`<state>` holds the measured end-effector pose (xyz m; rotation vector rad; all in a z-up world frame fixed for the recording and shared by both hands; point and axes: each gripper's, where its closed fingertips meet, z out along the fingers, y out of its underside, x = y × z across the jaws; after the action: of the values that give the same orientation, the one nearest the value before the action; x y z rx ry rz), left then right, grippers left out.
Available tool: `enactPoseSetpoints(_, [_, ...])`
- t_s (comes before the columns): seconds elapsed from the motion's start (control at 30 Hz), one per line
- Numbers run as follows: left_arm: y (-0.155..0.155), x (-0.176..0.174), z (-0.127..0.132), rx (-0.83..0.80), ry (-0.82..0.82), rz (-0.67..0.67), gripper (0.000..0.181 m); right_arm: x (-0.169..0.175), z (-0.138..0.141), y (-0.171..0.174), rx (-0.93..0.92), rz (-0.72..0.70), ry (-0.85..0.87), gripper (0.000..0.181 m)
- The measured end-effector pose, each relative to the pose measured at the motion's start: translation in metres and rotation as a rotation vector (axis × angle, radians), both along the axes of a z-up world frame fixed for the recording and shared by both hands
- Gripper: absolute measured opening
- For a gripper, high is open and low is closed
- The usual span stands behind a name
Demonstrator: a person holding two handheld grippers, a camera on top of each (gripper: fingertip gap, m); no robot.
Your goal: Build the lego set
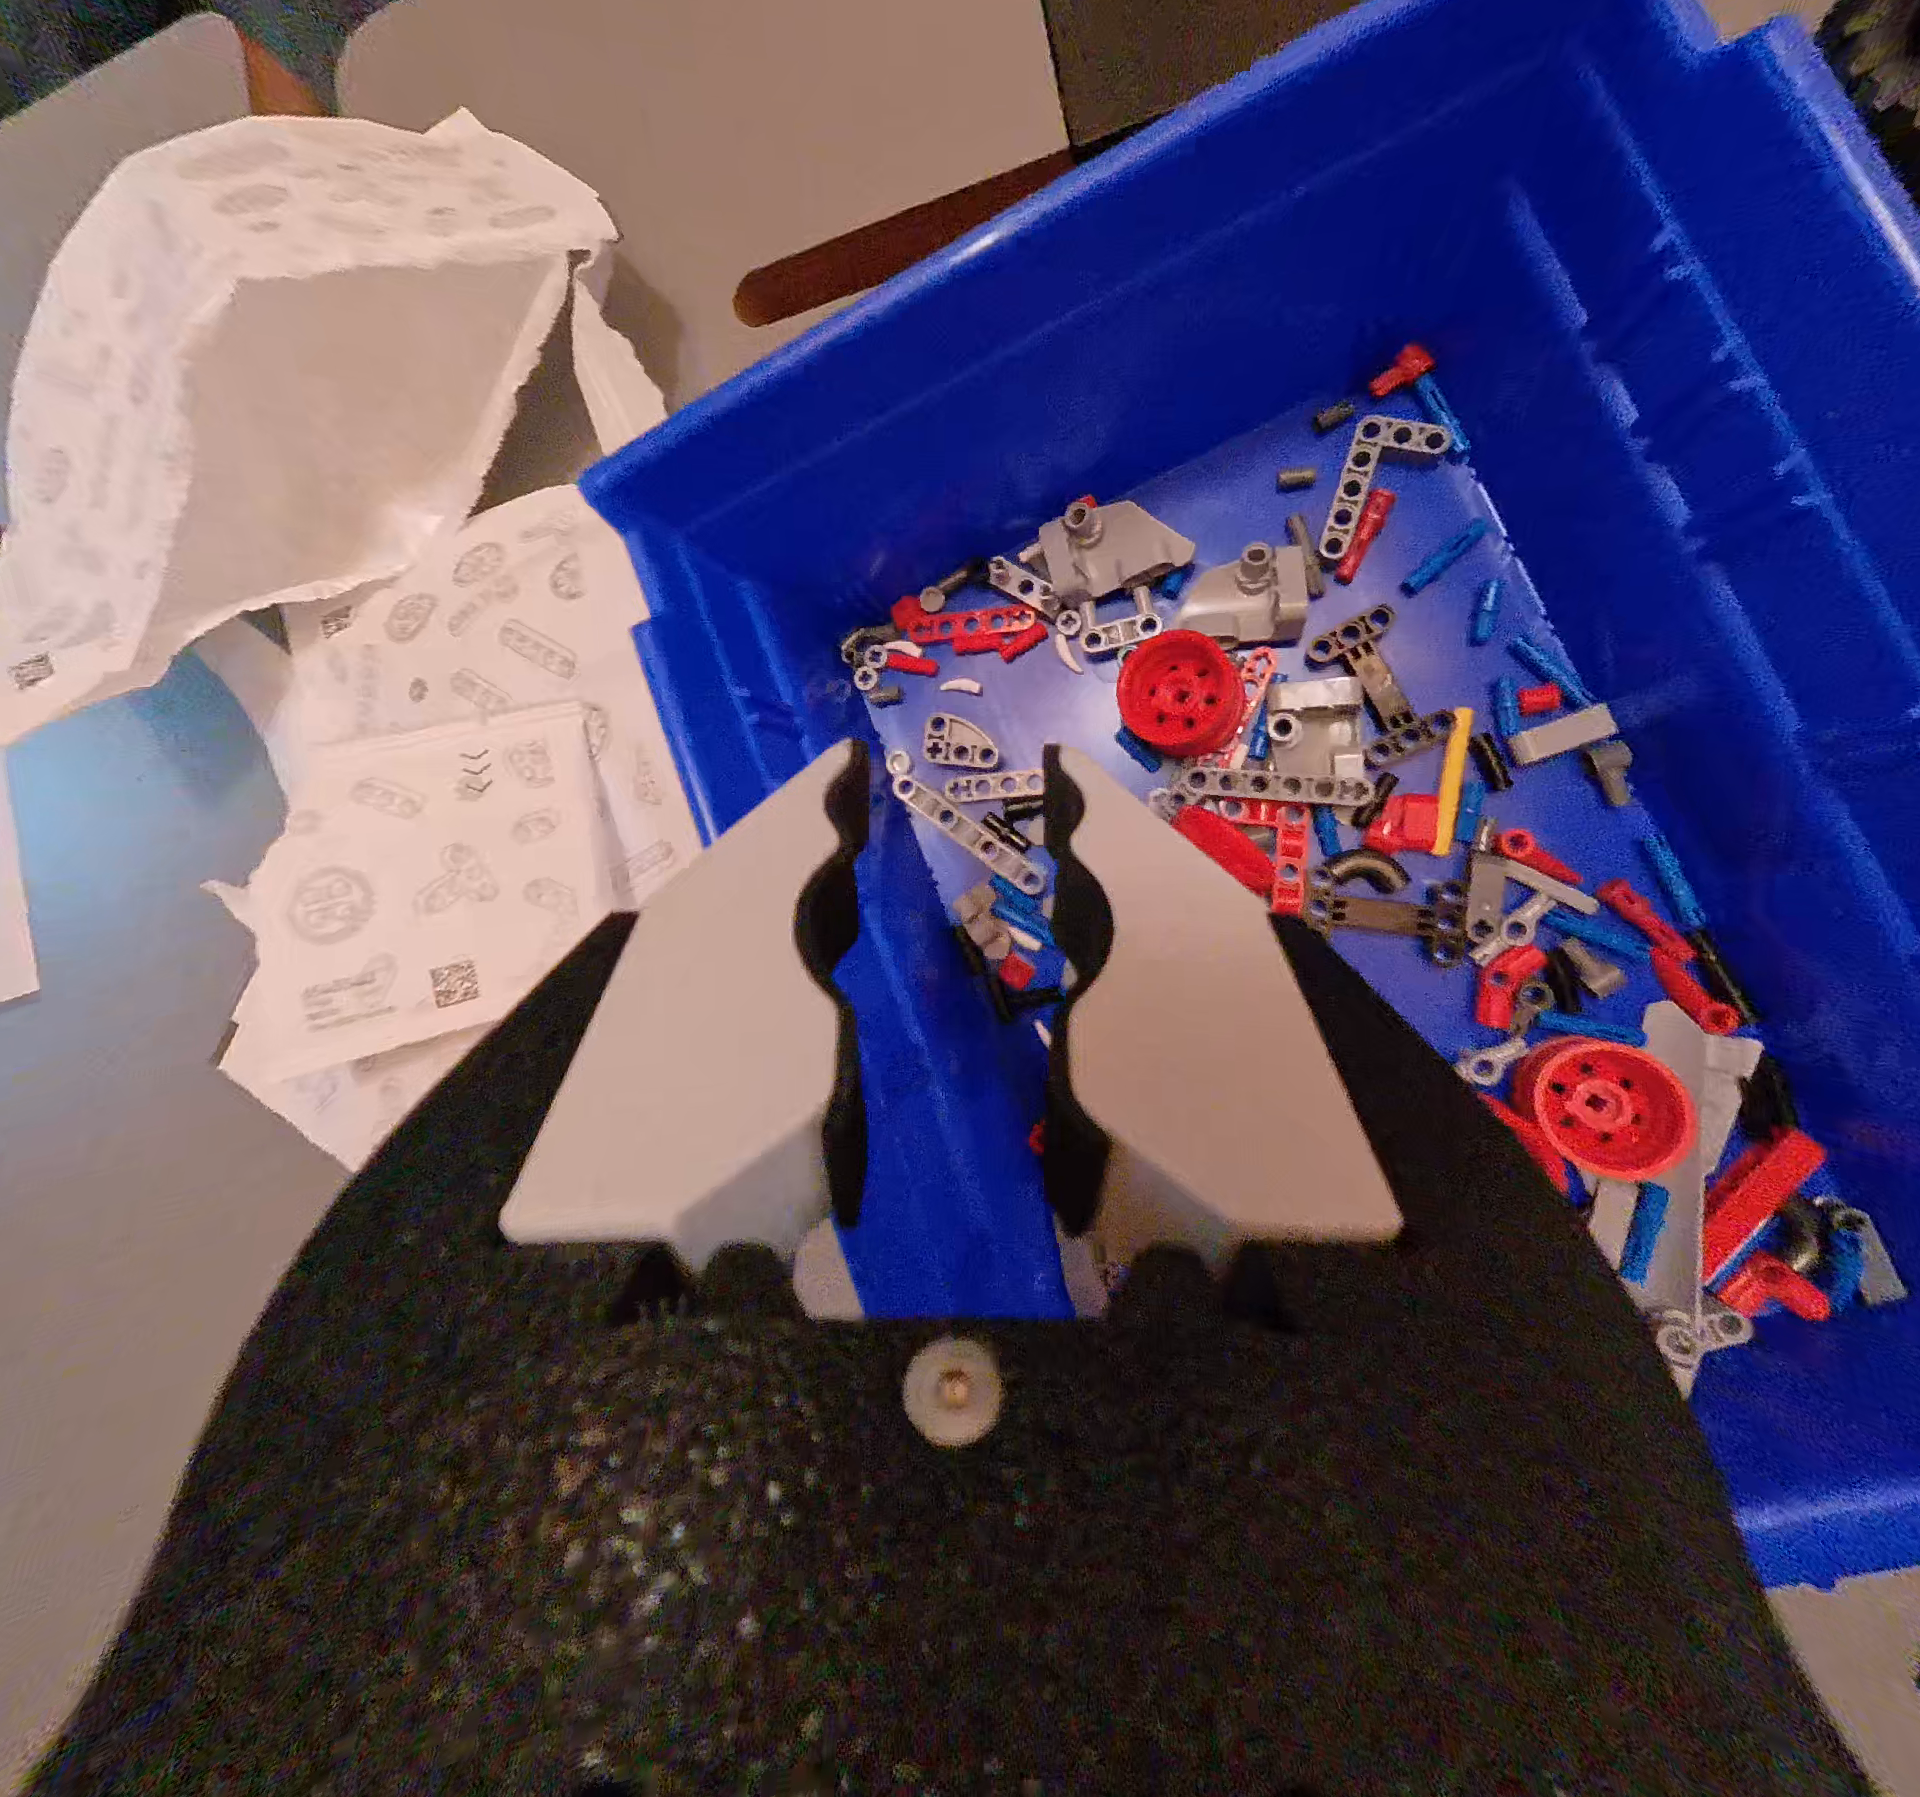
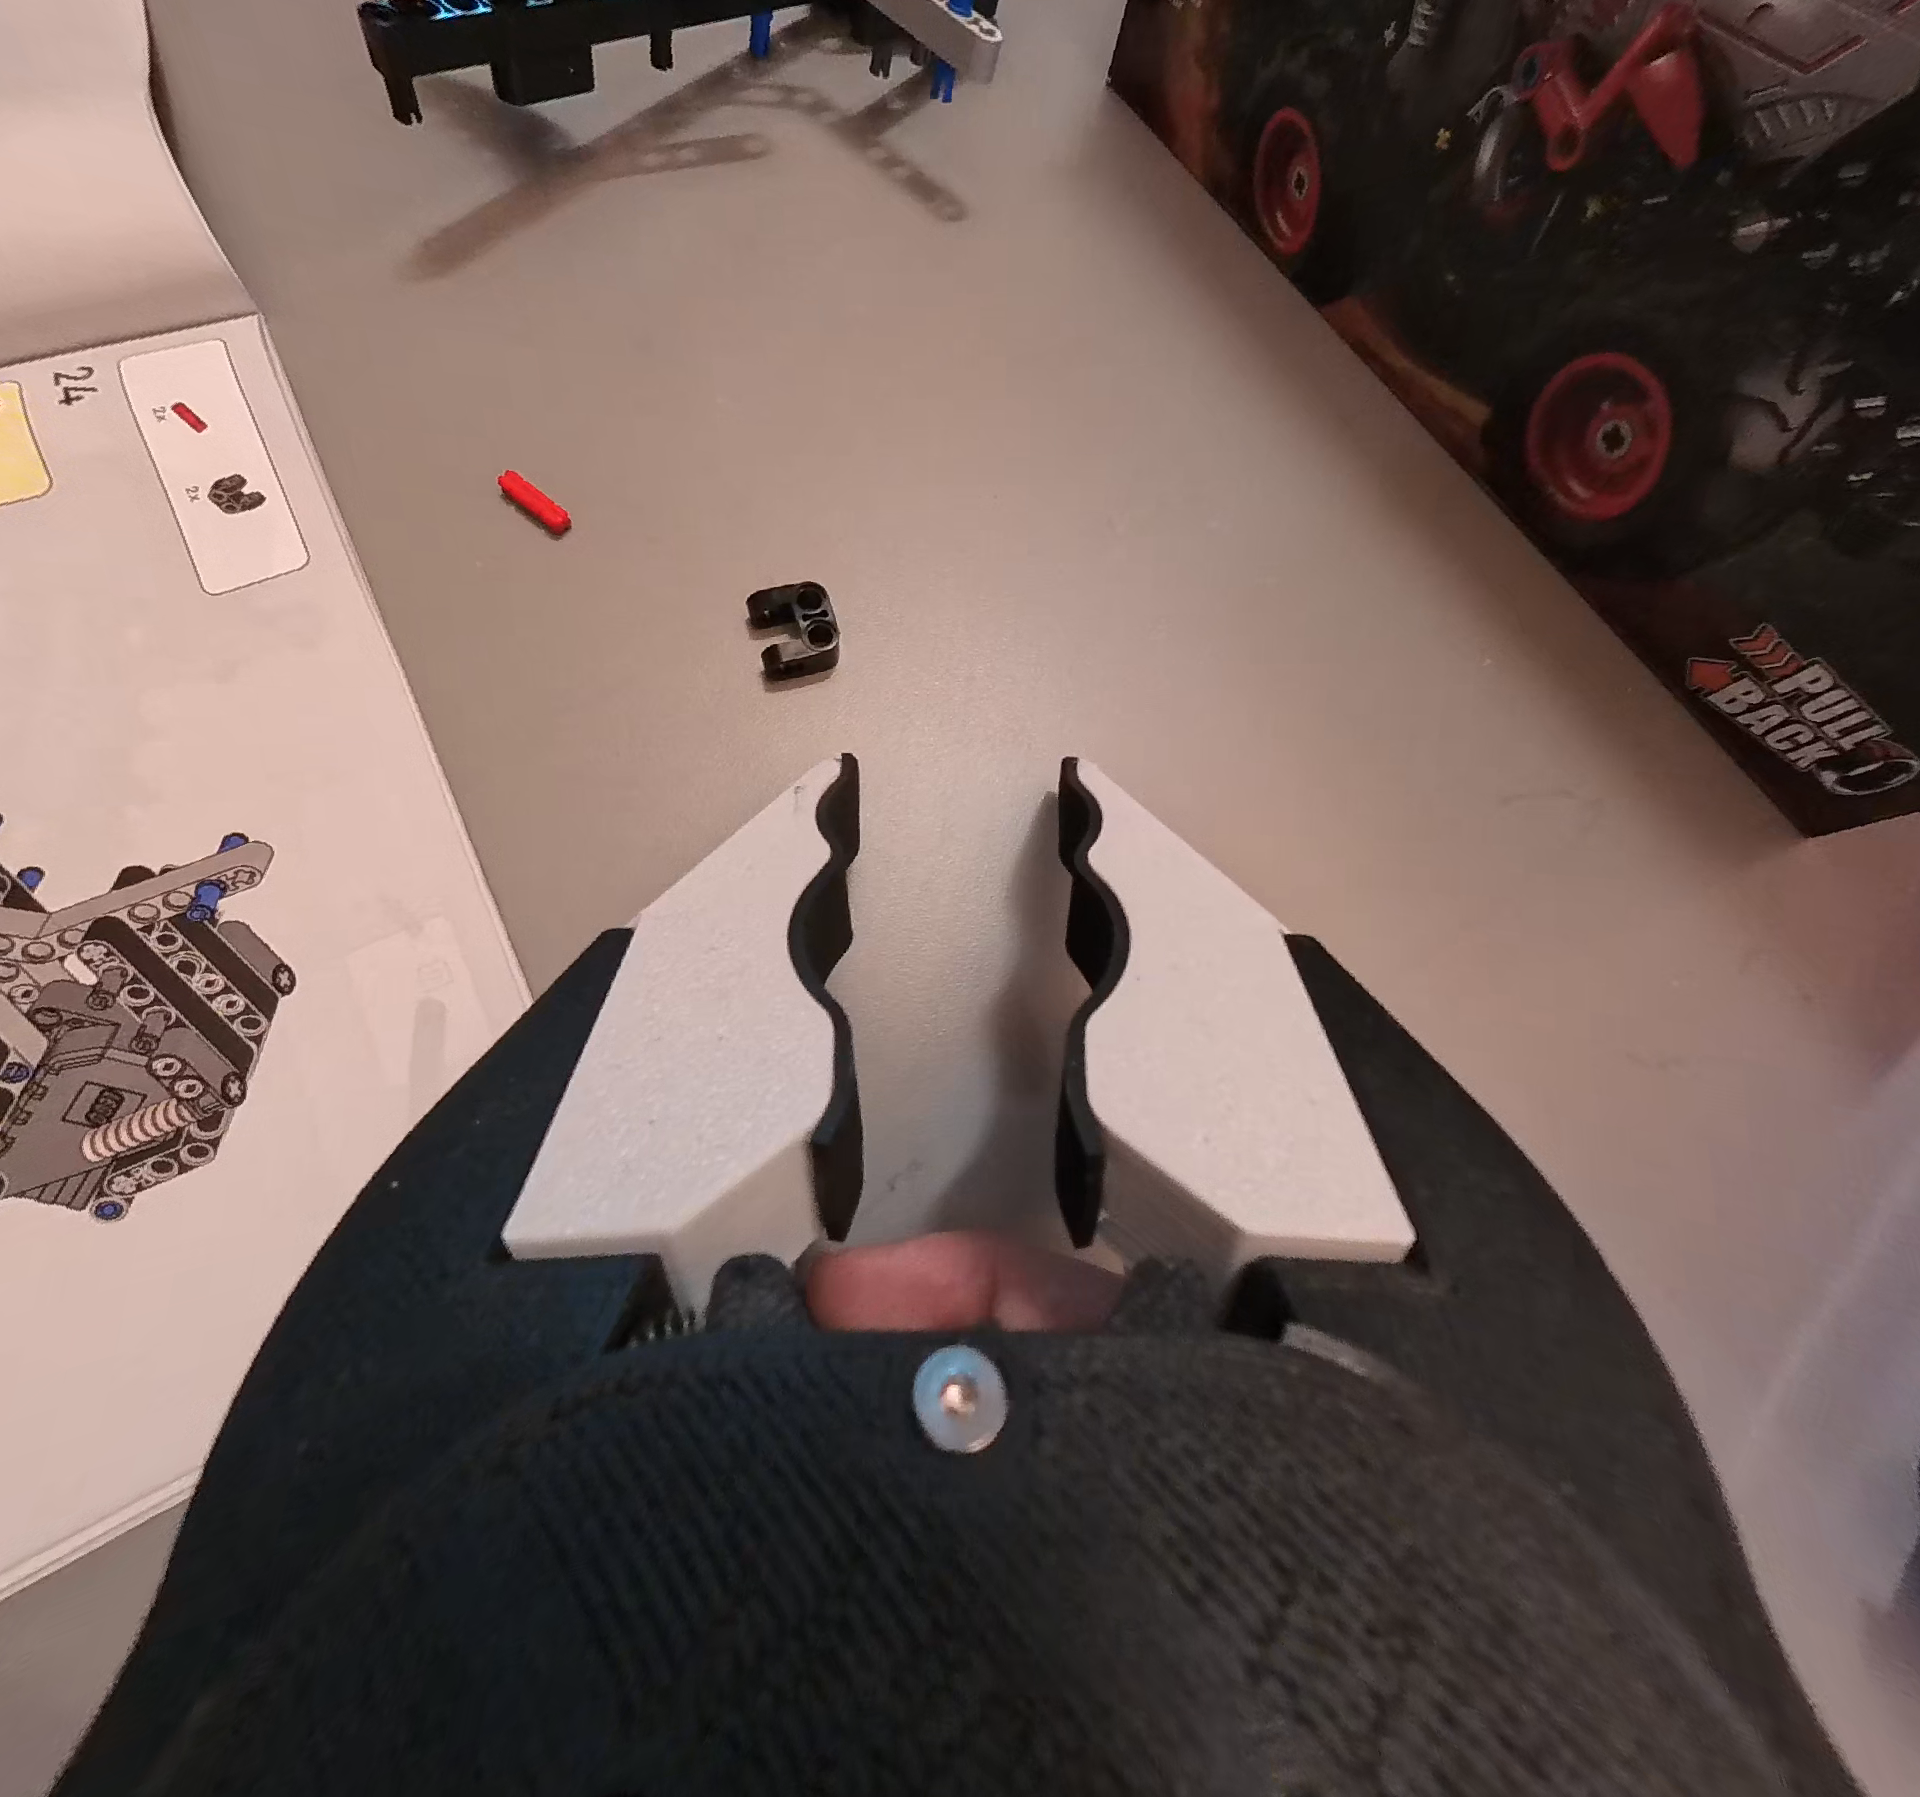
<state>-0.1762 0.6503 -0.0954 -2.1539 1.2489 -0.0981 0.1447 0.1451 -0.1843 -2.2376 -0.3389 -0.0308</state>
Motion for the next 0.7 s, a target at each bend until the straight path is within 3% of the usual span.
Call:
enactPoseSetpoints(0.03, [0.002,-0.002,0.004,0.018,-0.004,0.014,0.031,0.000,0.000,0.000,0.001,0.000,-0.003,0.036])
enactPoseSetpoints(0.17, [0.014,0.006,0.019,0.103,-0.096,0.057,0.033,0.000,0.000,0.000,0.000,-0.001,0.000,0.036])
enactPoseSetpoints(0.27, [0.016,0.028,0.005,0.044,-0.194,0.059,0.031,0.000,0.000,0.000,-0.001,-0.003,0.002,0.037])
enactPoseSetpoints(0.43, [0.034,0.020,-0.046,-0.030,-0.053,0.215,0.026,0.000,0.000,0.000,0.002,-0.003,-0.004,0.037])
enactPoseSetpoints(0.7, [0.044,0.015,-0.079,0.016,0.208,0.242,0.026,-0.001,0.000,0.000,0.008,0.007,-0.024,0.034])
